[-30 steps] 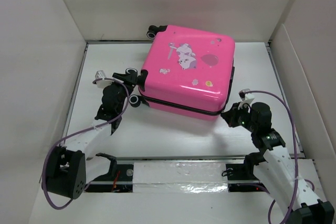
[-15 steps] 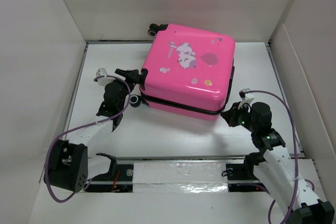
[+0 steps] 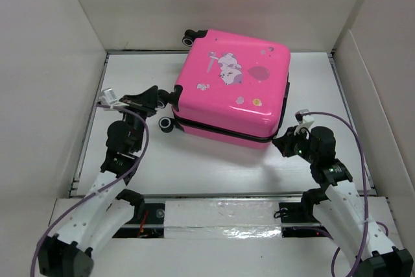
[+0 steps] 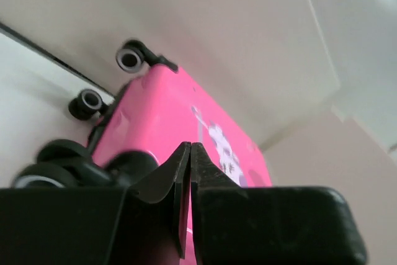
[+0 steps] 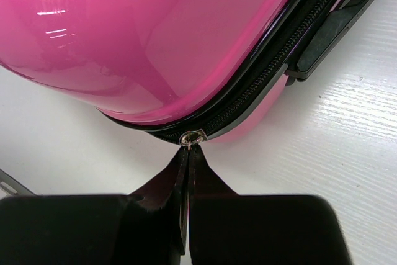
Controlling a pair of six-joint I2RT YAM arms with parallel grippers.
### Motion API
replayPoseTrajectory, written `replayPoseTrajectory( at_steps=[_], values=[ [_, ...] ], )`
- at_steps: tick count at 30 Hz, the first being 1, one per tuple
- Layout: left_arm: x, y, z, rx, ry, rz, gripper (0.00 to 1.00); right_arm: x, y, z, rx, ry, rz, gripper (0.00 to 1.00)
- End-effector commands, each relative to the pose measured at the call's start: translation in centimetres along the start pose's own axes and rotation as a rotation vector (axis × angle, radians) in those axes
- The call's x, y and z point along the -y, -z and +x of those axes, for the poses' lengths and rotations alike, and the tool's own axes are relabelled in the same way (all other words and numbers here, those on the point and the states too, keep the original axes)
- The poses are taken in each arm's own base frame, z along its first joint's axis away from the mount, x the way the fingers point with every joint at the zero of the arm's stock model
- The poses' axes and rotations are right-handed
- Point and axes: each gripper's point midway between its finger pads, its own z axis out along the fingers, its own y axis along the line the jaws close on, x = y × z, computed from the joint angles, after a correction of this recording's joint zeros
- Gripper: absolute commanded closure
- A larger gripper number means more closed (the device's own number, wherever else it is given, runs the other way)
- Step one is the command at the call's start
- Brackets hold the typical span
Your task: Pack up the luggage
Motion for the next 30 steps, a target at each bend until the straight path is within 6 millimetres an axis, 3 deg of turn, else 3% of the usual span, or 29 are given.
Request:
replayPoseTrajectory(
  at_steps=[1,2,4,5,6,8,11,14,16,17,18,20,21,23,25,26,30],
  values=[
    [6.4,2.5,8.6,-0.295,-0.197,0.198,1.00,-2.6,0.4,-4.4,0.152,0.077,-0.109,1.00],
    [6.1,2.7,8.7,-0.236,-0.289,0.119,1.00,-2.6,0.5,-4.6,0.151,0.078,-0.105,1.00],
    [7.0,5.1,11.0,-0.251,-0.342,0.113,1.00,-2.4,0.5,-4.4,0.144,0.077,-0.090,1.00],
    [7.9,7.5,12.6,-0.275,-0.362,0.129,1.00,-2.4,0.7,-4.5,0.150,0.075,-0.088,1.00],
    [7.5,8.8,13.8,-0.297,-0.366,0.143,1.00,-2.4,0.7,-4.5,0.152,0.073,-0.085,1.00],
    [7.4,11.0,17.6,-0.406,-0.384,0.196,1.00,-2.4,0.8,-4.3,0.154,0.065,-0.088,1.00],
    [6.4,12.5,22.9,-0.545,-0.363,0.198,1.00,-2.4,0.6,-4.1,0.143,0.058,-0.092,1.00],
    [7.2,12.7,25.7,-0.601,-0.383,0.236,1.00,-2.8,0.7,-3.9,0.134,0.058,-0.110,1.00],
    [9.1,12.4,26.7,-0.602,-0.365,0.297,1.00,-3.0,0.8,-4.2,0.140,0.058,-0.115,1.00],
    [8.8,12.6,28.6,-0.639,-0.395,0.301,1.00,-3.4,0.9,-4.2,0.139,0.064,-0.125,1.00],
    [10.2,12.1,28.9,-0.631,-0.380,0.315,1.00,-3.2,1.0,-4.3,0.137,0.061,-0.110,1.00],
    [9.9,12.2,31.4,-0.675,-0.413,0.325,1.00,-4.1,1.2,-4.4,0.139,0.072,-0.132,1.00],
    [10.9,11.9,31.7,-0.667,-0.396,0.335,1.00,-4.2,1.2,-4.3,0.132,0.073,-0.127,1.00],
    [9.8,10.5,32.6,-0.656,-0.407,0.296,1.00,-5.2,1.3,-4.0,0.116,0.086,-0.153,1.00],
    [10.0,9.1,32.7,-0.633,-0.384,0.284,1.00,-5.7,1.2,-3.5,0.096,0.088,-0.153,1.00],
    [8.8,7.9,33.0,-0.624,-0.397,0.251,1.00,-6.0,1.2,-3.3,0.089,0.089,-0.160,1.00],
    [8.1,5.6,33.9,-0.616,-0.383,0.223,1.00,-8.6,1.6,-2.3,0.050,0.107,-0.212,1.00]
  ],
)
